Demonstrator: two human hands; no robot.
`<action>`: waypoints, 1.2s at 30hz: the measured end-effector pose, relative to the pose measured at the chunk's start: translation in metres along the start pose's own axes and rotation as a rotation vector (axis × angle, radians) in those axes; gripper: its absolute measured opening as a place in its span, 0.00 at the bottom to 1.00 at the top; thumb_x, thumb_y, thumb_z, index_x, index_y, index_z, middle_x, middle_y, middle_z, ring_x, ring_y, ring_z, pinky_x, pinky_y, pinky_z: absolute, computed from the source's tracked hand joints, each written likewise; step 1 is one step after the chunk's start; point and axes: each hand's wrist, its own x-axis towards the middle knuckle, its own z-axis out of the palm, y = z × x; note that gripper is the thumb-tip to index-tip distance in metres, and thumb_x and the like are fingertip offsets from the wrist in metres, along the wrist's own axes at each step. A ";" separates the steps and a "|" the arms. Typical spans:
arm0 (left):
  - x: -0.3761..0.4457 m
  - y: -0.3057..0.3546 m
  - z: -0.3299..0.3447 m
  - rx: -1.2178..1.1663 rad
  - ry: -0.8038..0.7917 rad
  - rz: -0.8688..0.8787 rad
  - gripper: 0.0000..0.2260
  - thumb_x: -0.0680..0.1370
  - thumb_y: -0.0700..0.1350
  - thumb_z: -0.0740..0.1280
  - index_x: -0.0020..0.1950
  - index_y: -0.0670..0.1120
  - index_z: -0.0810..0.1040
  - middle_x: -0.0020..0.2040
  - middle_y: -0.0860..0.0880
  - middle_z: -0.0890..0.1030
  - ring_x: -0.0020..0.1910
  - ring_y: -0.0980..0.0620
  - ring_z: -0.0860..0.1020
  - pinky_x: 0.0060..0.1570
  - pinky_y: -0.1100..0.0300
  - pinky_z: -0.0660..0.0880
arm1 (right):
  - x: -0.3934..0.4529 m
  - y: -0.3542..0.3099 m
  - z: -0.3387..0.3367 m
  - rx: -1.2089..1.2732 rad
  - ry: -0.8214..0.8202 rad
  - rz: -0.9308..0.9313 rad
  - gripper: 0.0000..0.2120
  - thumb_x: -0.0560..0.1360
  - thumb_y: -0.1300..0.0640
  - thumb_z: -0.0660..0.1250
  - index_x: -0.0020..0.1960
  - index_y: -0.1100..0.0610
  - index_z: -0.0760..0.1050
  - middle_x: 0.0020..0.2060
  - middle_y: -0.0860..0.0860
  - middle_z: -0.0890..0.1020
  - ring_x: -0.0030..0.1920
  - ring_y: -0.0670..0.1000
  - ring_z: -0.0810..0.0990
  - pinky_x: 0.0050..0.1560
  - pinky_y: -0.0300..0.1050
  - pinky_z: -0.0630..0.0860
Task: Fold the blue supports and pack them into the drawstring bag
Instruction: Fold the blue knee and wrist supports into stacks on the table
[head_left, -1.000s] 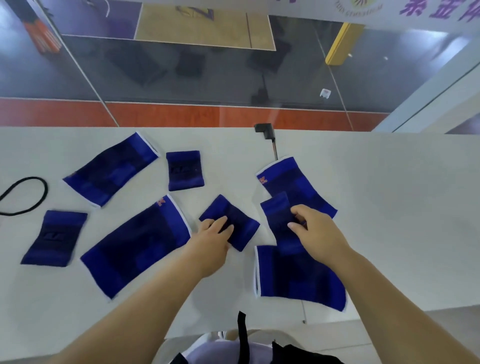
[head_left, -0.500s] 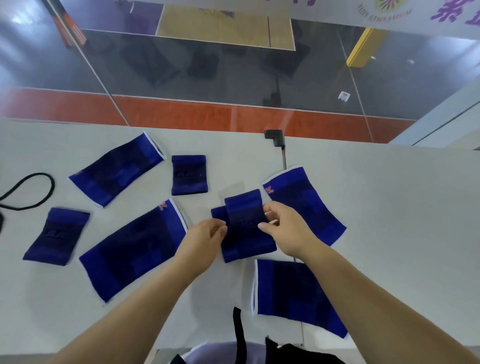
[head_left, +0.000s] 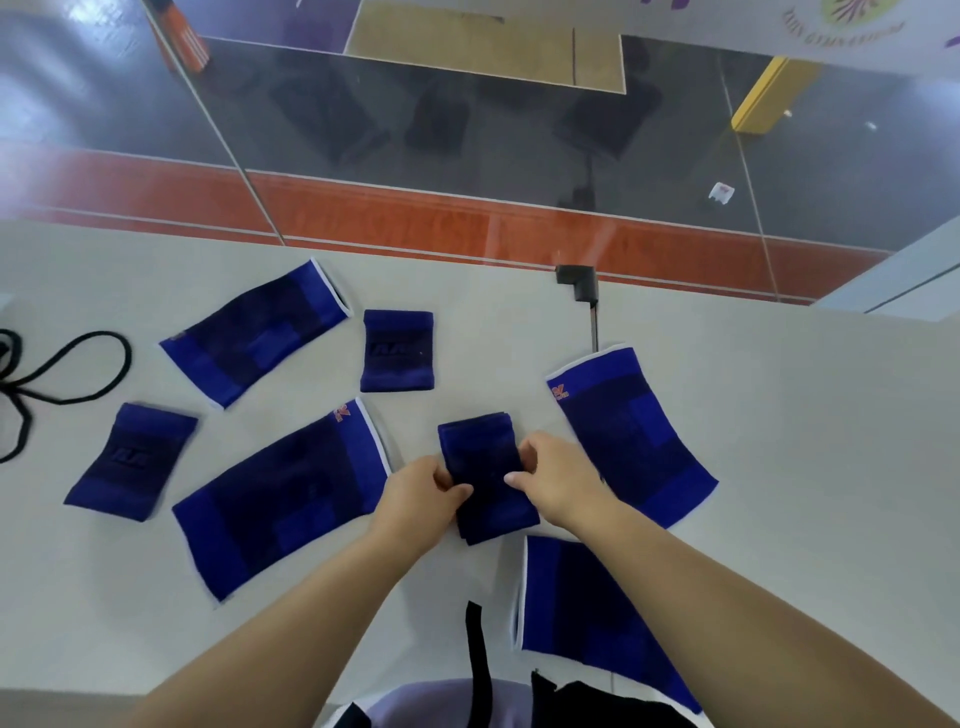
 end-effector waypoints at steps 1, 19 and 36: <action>0.000 0.000 0.001 0.006 0.025 -0.005 0.09 0.75 0.49 0.69 0.45 0.45 0.74 0.40 0.47 0.81 0.40 0.49 0.80 0.42 0.53 0.79 | 0.001 0.000 0.001 -0.002 0.002 0.006 0.10 0.75 0.54 0.68 0.54 0.56 0.73 0.48 0.50 0.79 0.48 0.50 0.76 0.42 0.39 0.68; -0.005 0.014 0.000 -0.394 -0.056 -0.043 0.05 0.77 0.48 0.67 0.46 0.48 0.75 0.46 0.47 0.81 0.46 0.49 0.79 0.48 0.54 0.79 | 0.004 0.011 -0.017 0.383 -0.064 -0.042 0.11 0.75 0.55 0.70 0.55 0.58 0.74 0.49 0.53 0.80 0.52 0.52 0.79 0.52 0.46 0.78; -0.028 0.031 -0.014 -0.189 -0.044 0.271 0.21 0.73 0.39 0.71 0.62 0.56 0.71 0.52 0.53 0.79 0.50 0.55 0.78 0.46 0.65 0.77 | -0.027 0.015 -0.036 0.264 -0.039 -0.296 0.27 0.71 0.60 0.73 0.67 0.48 0.70 0.45 0.50 0.80 0.46 0.49 0.80 0.48 0.37 0.78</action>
